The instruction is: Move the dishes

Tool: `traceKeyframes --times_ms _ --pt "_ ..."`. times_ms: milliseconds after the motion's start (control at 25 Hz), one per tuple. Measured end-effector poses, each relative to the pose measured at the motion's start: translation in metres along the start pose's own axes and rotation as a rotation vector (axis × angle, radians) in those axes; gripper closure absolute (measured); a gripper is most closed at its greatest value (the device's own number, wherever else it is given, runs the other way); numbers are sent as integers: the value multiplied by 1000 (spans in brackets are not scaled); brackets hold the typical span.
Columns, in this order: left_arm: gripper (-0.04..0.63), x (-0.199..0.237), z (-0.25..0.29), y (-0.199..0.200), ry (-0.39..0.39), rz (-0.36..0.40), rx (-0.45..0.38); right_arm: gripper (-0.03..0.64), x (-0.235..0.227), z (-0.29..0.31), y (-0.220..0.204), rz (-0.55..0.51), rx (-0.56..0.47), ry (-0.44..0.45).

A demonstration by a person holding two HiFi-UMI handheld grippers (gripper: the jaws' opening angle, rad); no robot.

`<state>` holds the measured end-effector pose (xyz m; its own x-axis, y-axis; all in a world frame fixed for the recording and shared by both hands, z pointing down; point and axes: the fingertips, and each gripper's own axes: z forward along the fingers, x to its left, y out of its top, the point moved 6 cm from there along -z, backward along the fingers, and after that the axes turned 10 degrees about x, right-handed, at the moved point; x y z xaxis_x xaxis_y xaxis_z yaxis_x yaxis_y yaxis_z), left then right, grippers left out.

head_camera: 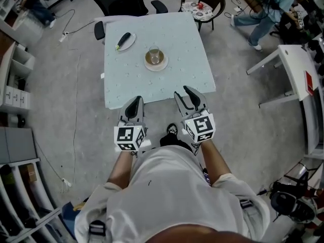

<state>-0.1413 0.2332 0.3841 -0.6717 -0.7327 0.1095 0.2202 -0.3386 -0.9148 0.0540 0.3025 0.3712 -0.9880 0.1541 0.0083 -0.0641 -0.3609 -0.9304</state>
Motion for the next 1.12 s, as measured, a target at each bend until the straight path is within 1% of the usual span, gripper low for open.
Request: traceKeyframes --times_ms 120,320,520,720,840,1000,1120 --pt "577 0 30 12 18 3 29 463 -26 13 4 19 -9 22" --pt "577 -12 83 17 20 -8 75 454 -70 31 -13 55 31 42" --pt "577 -10 108 10 35 -8 141 451 -91 49 -32 86 77 73" --pt "577 17 132 8 48 -43 170 426 -96 85 -36 69 124 129" --pt "577 39 149 8 40 -60 174 417 -96 108 -34 56 150 132" --pt "577 70 182 13 -3 -97 176 407 -95 142 -28 19 186 118" --pt "577 94 208 22 -40 -93 183 399 -94 171 -19 10 229 116"
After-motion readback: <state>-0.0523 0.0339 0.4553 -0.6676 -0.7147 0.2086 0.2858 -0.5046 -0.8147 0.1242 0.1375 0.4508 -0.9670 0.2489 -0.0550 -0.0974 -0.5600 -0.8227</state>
